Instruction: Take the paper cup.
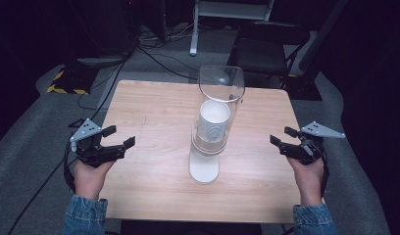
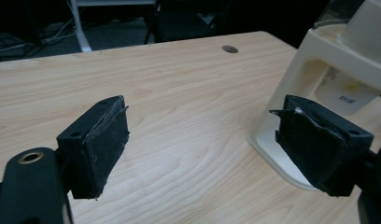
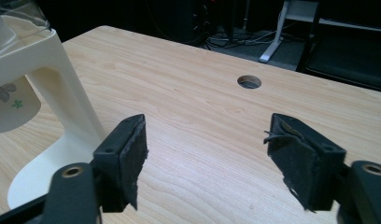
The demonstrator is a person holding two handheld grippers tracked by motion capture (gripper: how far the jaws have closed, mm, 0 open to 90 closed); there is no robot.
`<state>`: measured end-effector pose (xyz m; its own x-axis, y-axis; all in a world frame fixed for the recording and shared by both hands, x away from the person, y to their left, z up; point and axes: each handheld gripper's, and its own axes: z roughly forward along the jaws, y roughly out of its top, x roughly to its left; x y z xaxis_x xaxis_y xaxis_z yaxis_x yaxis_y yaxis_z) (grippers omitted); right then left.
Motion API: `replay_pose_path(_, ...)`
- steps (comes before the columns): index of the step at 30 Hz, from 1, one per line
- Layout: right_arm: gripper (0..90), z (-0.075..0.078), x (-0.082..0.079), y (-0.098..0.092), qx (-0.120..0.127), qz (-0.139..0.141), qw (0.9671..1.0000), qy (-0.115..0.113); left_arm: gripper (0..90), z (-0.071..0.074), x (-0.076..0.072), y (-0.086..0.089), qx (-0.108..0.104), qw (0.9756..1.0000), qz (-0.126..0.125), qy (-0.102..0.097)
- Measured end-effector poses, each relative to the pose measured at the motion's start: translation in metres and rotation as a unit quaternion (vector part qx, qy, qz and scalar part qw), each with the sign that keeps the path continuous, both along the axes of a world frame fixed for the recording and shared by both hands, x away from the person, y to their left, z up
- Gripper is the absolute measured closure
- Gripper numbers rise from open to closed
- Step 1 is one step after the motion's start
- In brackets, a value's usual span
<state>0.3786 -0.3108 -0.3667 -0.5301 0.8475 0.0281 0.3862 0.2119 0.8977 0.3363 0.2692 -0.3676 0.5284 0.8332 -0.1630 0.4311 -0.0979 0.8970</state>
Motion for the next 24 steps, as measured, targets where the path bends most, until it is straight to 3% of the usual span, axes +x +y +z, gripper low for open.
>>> replay_pose_path(6, 19.7, -0.004, 0.003, 0.012, -0.028, 0.032, 0.999, -0.012, 15.1, 0.001, 0.002, -0.003, 0.02, 0.9998, -0.001, 0.002)
replay_pose_path(7, 21.2, -0.005, 0.004, 0.014, -0.024, 0.044, 0.9987, -0.003, 15.1, 0.0, 0.002, -0.006, 0.038, 0.9992, 0.007, 0.009)
replay_pose_path(10, 25.8, -0.007, 0.005, 0.015, -0.016, 0.044, 0.9989, 0.003, 14.9, -0.001, 0.0, -0.007, 0.034, 0.9994, 0.001, 0.009)
replay_pose_path(18, 23.6, -0.011, 0.007, 0.016, 0.013, 0.044, 0.9988, 0.018, 15.8, 0.001, -0.001, -0.01, 0.032, 0.9994, -0.012, 0.007)
replay_pose_path(21, 22.6, -0.012, 0.008, 0.028, 0.005, 0.065, 0.9978, 0.016, 16.5, -0.001, 0.0, -0.015, 0.044, 0.9986, -0.009, 0.027)
replay_pose_path(24, 21.1, -0.011, 0.008, 0.042, -0.012, 0.087, 0.9961, 0.01, 16.6, -0.002, -0.001, -0.015, 0.045, 0.9986, -0.009, 0.027)
